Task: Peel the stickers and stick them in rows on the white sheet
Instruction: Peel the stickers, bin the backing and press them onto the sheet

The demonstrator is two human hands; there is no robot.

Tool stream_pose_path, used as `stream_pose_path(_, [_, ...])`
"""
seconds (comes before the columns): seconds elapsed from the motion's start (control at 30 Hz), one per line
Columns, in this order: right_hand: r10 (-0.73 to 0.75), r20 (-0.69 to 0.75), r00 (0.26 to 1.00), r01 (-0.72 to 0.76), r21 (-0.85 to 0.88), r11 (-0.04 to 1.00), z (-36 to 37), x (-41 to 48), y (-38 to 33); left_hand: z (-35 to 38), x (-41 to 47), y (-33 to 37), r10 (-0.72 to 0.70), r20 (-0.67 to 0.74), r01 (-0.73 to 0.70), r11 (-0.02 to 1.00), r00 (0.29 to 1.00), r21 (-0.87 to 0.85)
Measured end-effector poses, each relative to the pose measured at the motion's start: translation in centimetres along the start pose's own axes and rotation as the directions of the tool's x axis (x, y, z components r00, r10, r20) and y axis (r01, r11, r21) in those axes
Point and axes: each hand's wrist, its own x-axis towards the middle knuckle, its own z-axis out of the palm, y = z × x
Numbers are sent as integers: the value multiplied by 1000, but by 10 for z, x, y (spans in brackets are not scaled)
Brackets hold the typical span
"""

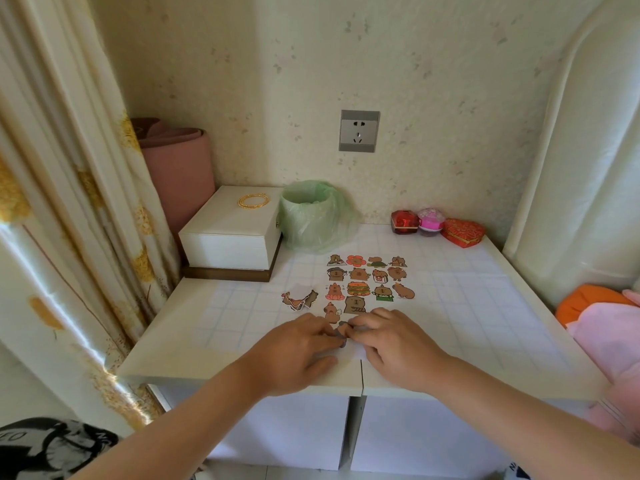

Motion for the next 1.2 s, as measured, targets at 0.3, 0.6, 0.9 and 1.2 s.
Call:
stream_pose_path(0.3, [-74,-65,995,75,6,997,-7,2,2,-6,-3,-1,-19,155,22,1000,988,-19])
stream_pose_path(0.6, [-47,-32,998,47,14,999,-11,-1,0,-8,2,0,-119,61,119,993,991,2])
stream_pose_path(0.9, [-47,-21,999,46,-17,999,-7,-1,-3,8,18,-1,-55,129,38,991,990,129])
stream_pose_path(1.2, [-64,-9,998,64,13,998,-9,-6,2,11,16,4,-170,354,98,972,919,214])
